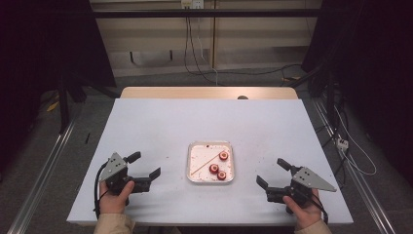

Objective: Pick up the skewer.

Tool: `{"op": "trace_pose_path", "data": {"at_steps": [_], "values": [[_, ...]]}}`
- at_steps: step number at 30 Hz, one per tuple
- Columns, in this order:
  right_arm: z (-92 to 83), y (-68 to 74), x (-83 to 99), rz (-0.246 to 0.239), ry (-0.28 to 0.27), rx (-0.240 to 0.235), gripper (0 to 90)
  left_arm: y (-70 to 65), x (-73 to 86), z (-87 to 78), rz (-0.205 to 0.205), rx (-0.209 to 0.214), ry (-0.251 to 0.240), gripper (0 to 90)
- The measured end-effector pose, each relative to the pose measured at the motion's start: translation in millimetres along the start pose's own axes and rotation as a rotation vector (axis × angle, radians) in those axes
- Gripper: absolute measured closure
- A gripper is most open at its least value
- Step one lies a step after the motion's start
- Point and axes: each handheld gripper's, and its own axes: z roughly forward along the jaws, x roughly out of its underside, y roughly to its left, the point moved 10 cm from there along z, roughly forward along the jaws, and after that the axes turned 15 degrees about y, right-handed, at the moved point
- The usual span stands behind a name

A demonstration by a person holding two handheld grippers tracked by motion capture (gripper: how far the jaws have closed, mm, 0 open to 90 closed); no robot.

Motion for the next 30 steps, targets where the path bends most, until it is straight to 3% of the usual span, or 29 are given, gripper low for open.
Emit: {"op": "trace_pose_path", "data": {"at_steps": [16, 23, 30], "values": [[0.1, 0.6, -0.8, -0.009, 0.003, 0.004, 2.5, -11.2, -13.5, 8.9, -0.005, 0.034, -0.026, 3.1], [0.2, 0.8, -1.0, -0.014, 0.004, 0.007, 2.6, -21.3, -15.8, 19.3, -0.003, 0.053, 0.003, 3.1], [0.3, -0.1, -1.5, -0.012, 0.000, 0.004, 2.6, -28.3, -22.4, 25.8, -0.005, 0.068, -0.002, 3.1]]}}
